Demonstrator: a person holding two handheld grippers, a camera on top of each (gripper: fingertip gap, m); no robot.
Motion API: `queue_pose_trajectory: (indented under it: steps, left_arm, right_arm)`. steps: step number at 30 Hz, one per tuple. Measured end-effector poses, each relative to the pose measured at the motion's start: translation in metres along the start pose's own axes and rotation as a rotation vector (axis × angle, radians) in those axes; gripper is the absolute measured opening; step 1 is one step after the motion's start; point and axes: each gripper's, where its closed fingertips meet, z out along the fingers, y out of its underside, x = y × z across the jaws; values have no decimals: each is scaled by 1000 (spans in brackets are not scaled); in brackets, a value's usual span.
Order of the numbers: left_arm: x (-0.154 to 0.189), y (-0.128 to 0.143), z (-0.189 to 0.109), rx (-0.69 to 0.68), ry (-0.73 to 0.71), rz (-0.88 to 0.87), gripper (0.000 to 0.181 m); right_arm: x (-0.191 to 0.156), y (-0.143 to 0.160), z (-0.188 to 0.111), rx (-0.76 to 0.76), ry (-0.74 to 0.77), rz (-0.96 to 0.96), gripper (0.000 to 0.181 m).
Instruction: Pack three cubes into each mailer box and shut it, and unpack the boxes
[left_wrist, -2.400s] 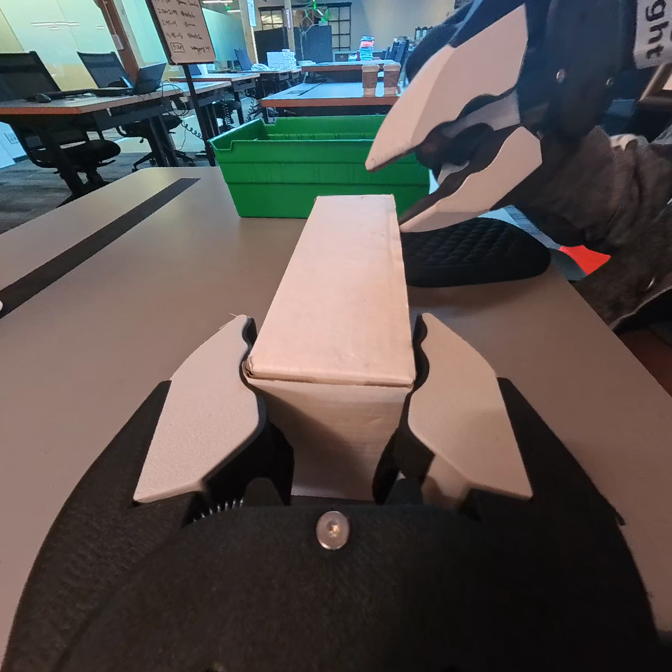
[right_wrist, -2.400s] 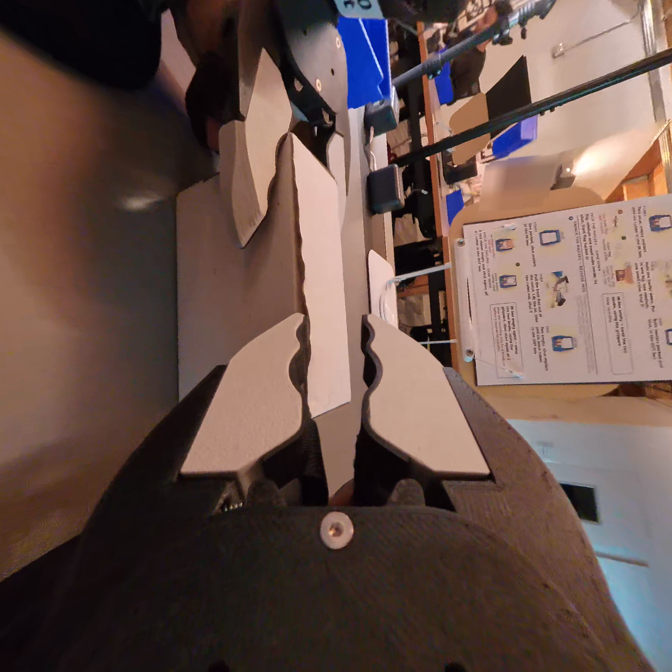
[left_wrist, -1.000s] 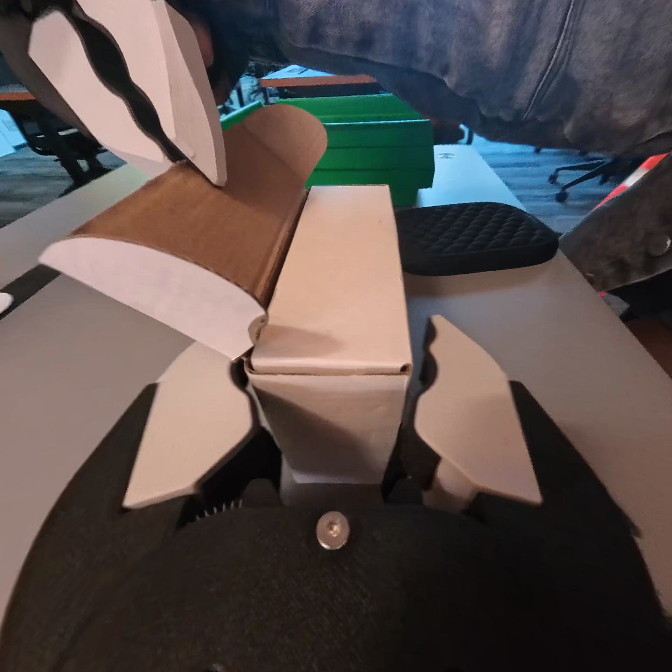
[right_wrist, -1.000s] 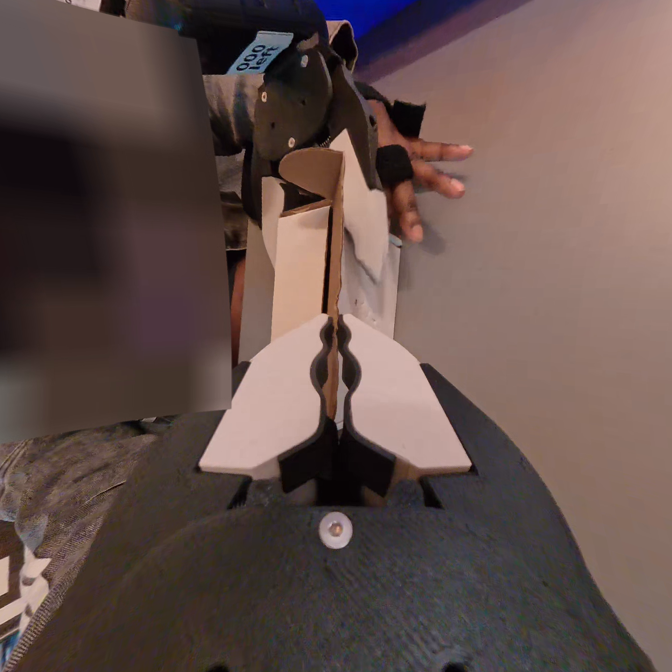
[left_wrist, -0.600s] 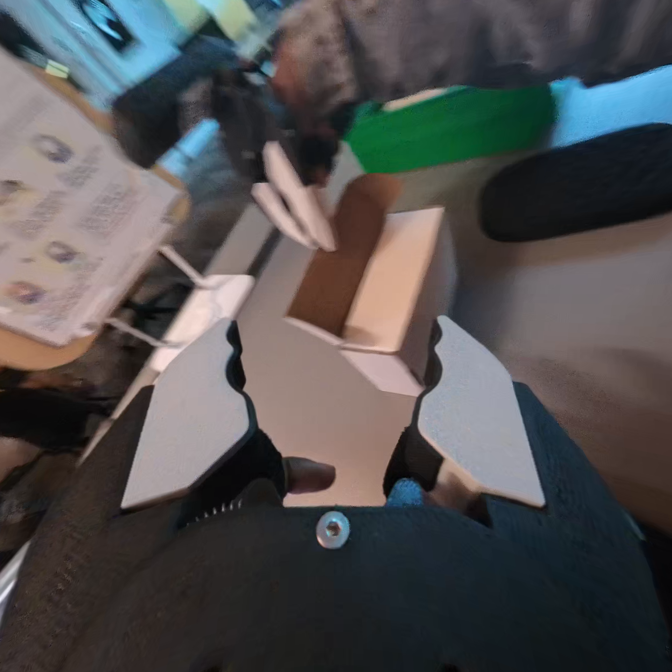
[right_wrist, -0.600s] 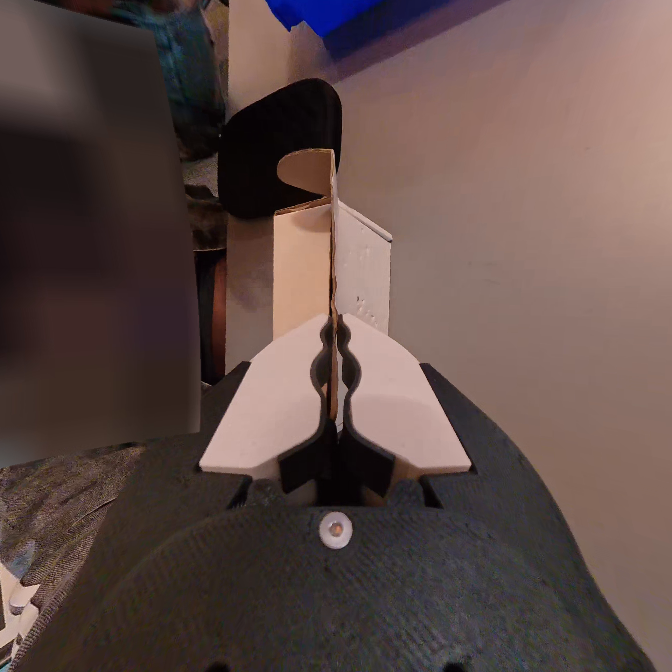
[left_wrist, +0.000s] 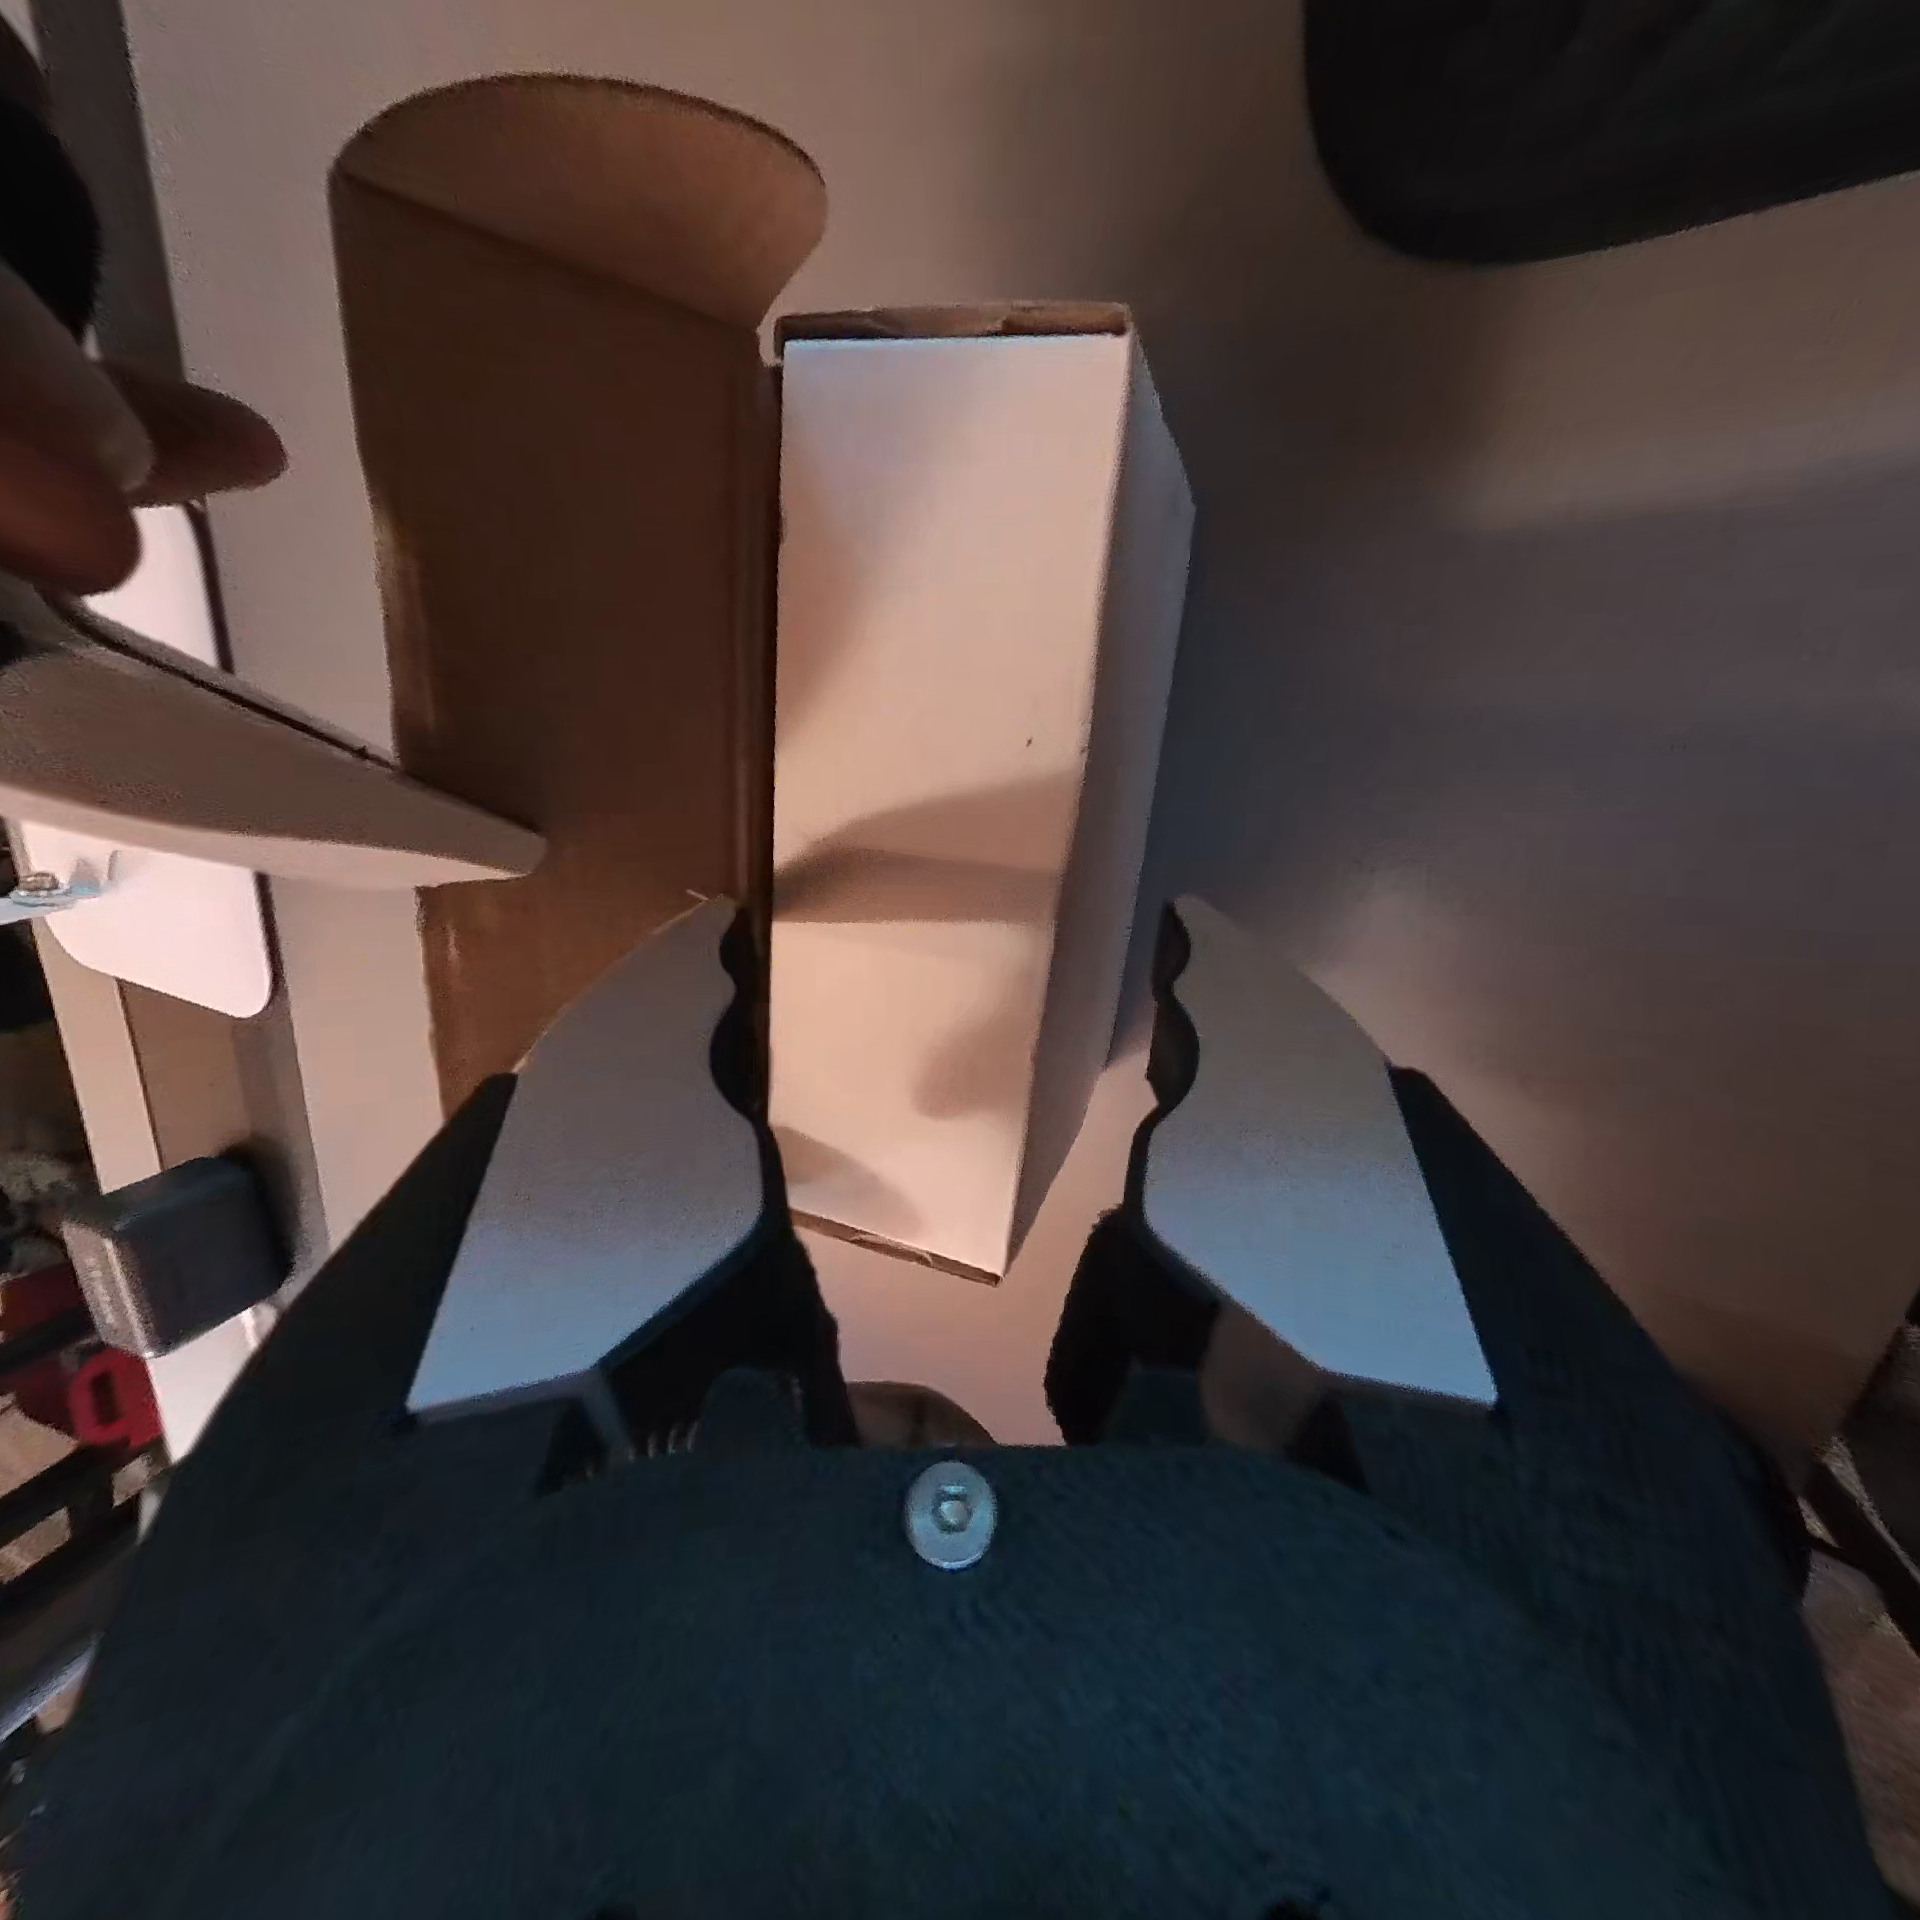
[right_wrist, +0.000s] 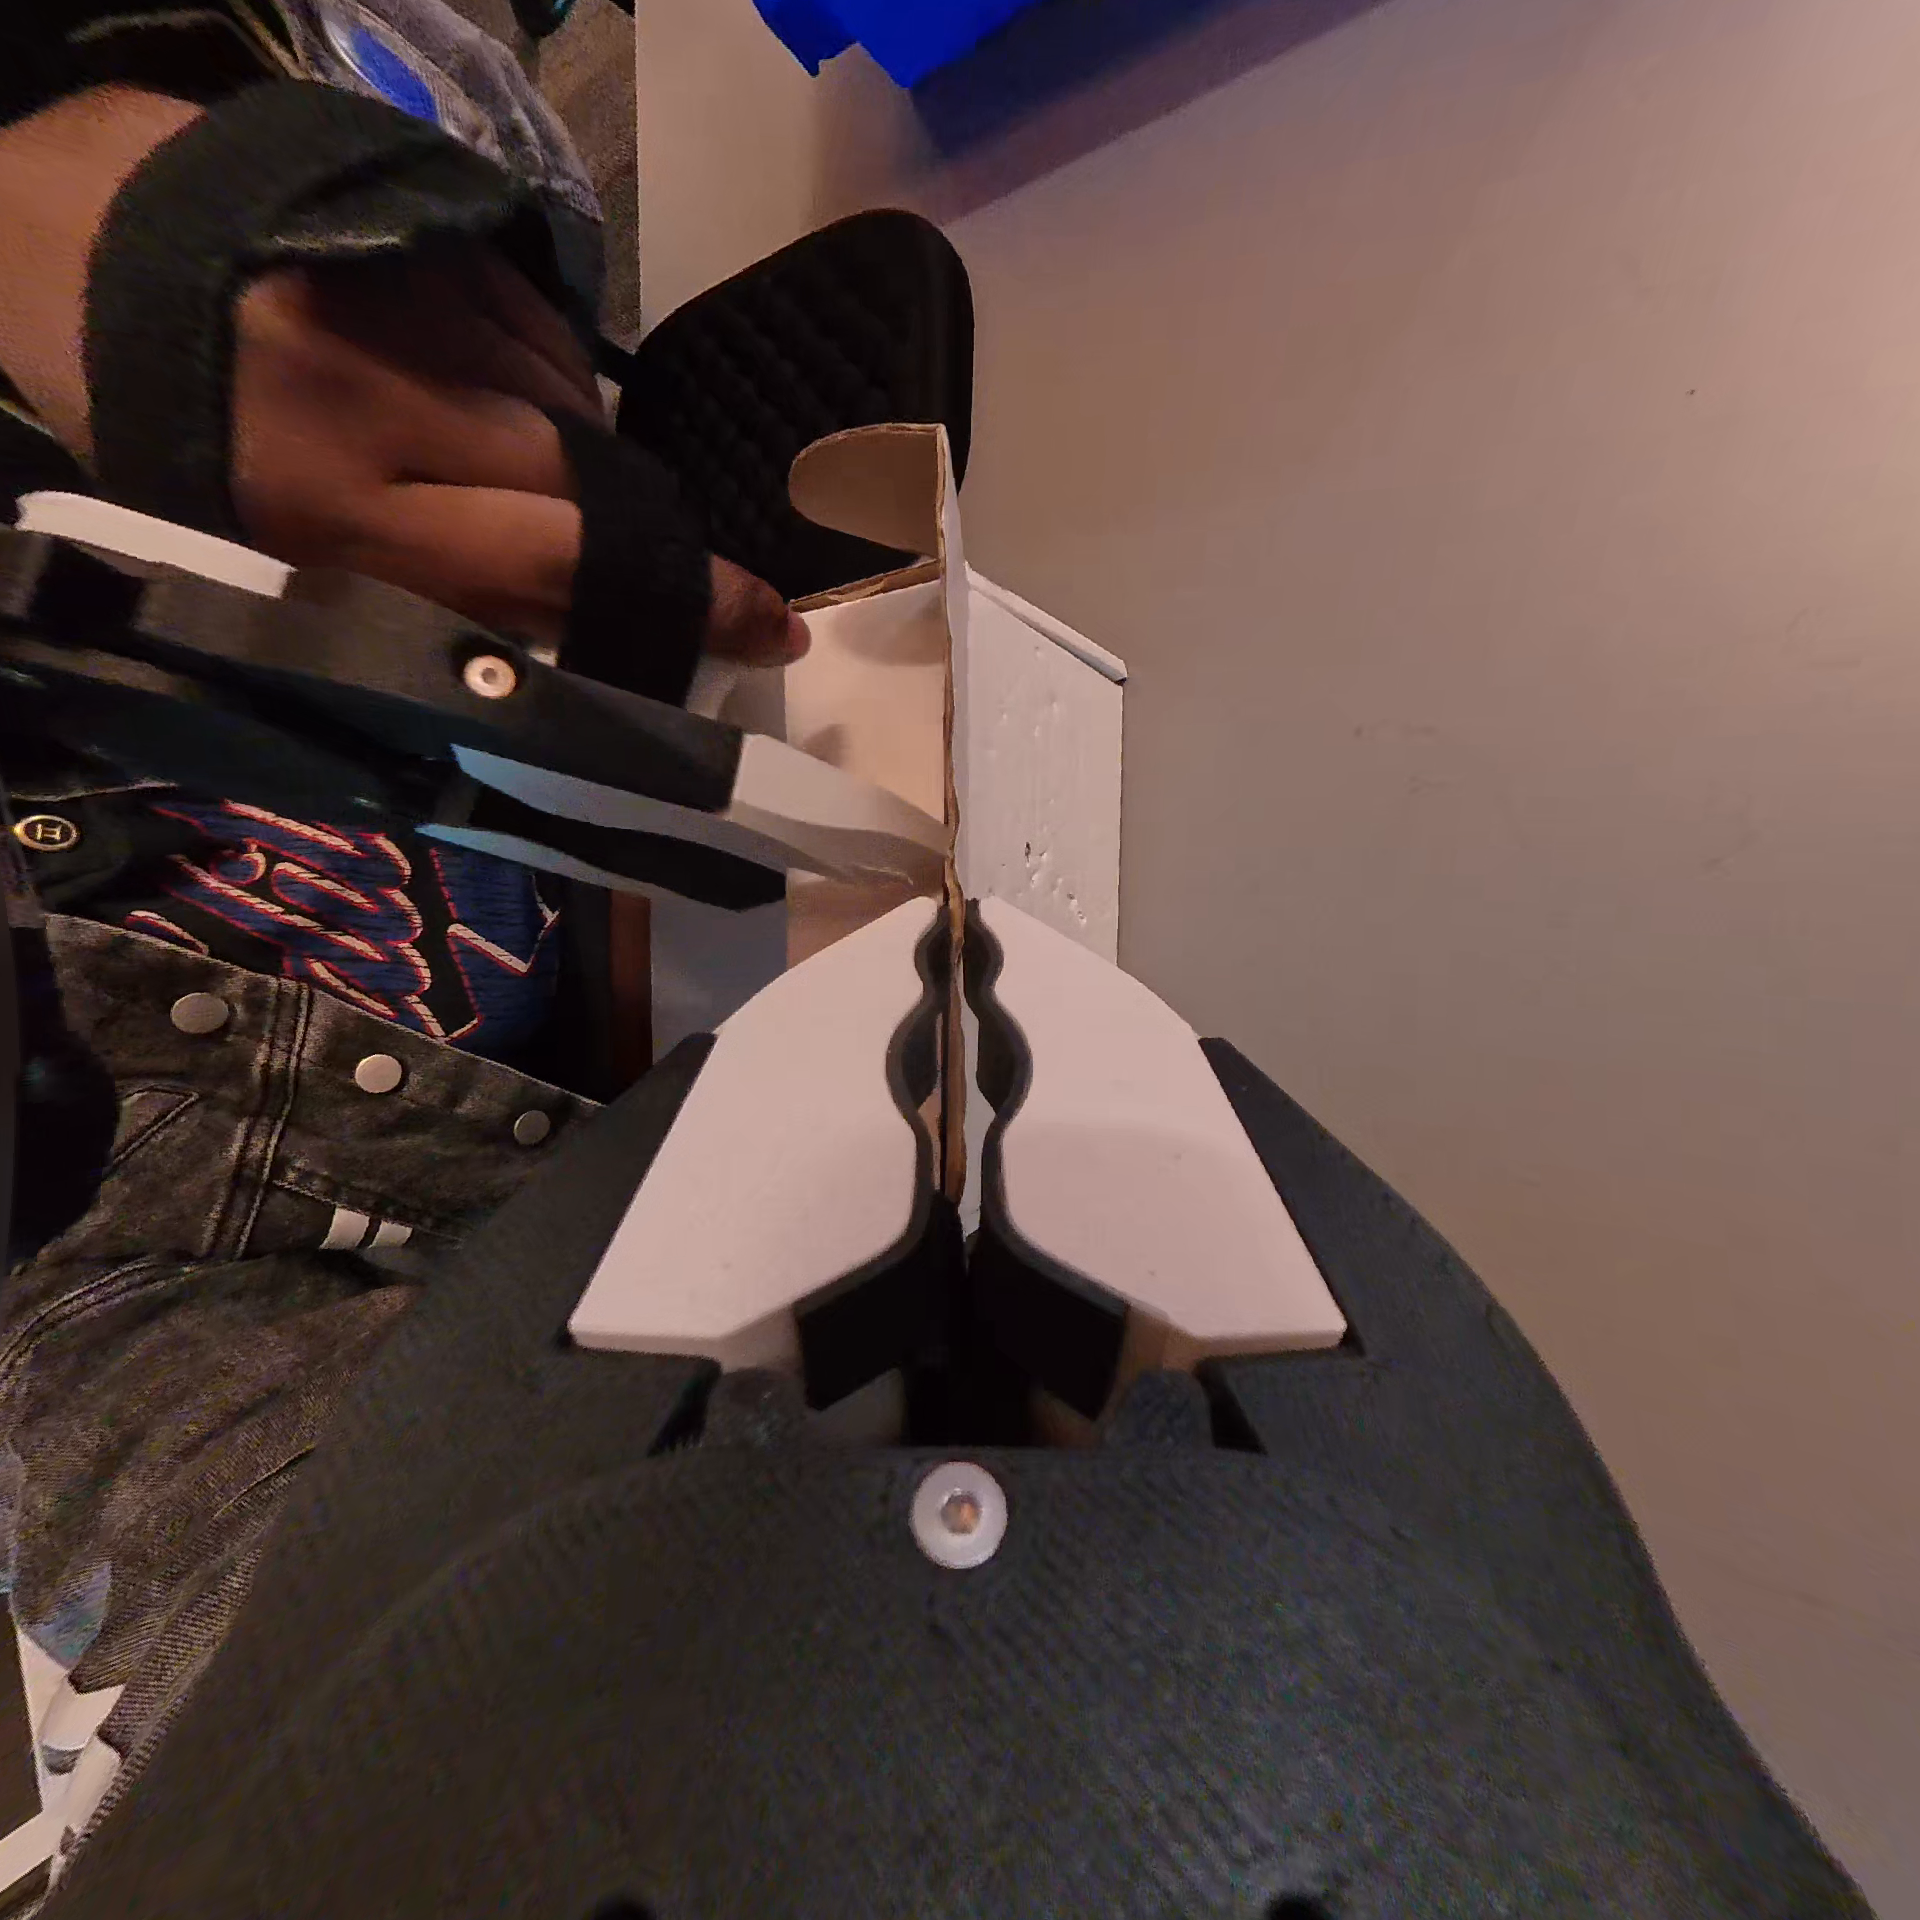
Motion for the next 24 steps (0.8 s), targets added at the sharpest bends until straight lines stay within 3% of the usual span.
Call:
queue_pose_trajectory:
  steps: [1,13,21,24]
  left_arm:
    - [1,0,1,4,6,0,72]
    - [-1,3,4,39,-82,25,57]
    - [2,15,-1,62,-543,231,57]
    - [10,16,-1,93,-642,243,56]
  right_arm:
    - [0,0,0,0,-2,-1,2]
    - [-1,-1,-1,-12,19,-14,2]
    - [2,-22,-26,58,159,-83,1]
    - [0,-28,-29,49,206,-108,2]
